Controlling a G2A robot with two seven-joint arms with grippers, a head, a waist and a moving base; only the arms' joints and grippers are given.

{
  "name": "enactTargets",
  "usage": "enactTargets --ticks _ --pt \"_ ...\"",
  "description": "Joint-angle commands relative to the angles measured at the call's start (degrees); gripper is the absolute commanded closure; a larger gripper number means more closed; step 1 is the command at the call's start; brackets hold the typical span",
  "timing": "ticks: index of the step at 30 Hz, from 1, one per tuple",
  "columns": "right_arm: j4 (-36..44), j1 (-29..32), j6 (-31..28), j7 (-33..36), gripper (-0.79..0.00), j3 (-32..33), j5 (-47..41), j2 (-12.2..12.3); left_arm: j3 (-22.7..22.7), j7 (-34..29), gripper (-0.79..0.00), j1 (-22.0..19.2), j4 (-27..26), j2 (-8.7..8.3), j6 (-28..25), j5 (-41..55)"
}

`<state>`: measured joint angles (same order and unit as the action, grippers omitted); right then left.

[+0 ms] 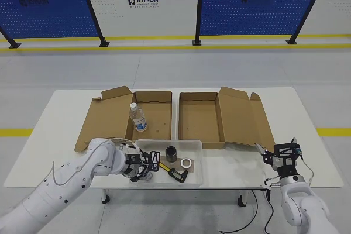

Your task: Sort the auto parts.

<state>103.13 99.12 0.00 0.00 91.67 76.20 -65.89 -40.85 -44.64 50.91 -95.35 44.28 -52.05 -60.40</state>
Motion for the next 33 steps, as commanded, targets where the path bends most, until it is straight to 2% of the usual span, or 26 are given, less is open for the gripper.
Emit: enactTargets --ticks 1,11,22,33 --pt "0.0 0.0 0.0 0.0 -0.785 0.0 0.0 0.0 -0.28 0.57 0.0 0.07 -0.17 0.02 0.75 -0.76" --pt "0.0 0.0 0.0 0.0 -0.785 0.0 0.0 0.0 -3.35 4.31 0.0 1.4 -2.17 -0.43 3.1 -1.5" --pt "0.0 0.0 0.0 0.0 -0.785 0.0 0.0 0.0 -5.71 3.86 0.0 3.47 -6.92 -0.9 3.96 3.53" --pt "0.0 0.0 0.0 0.0 -0.785 0.0 0.0 0.0 -8.36 4.03 0.0 4.35 -9.41 -1.28 4.09 7.32"
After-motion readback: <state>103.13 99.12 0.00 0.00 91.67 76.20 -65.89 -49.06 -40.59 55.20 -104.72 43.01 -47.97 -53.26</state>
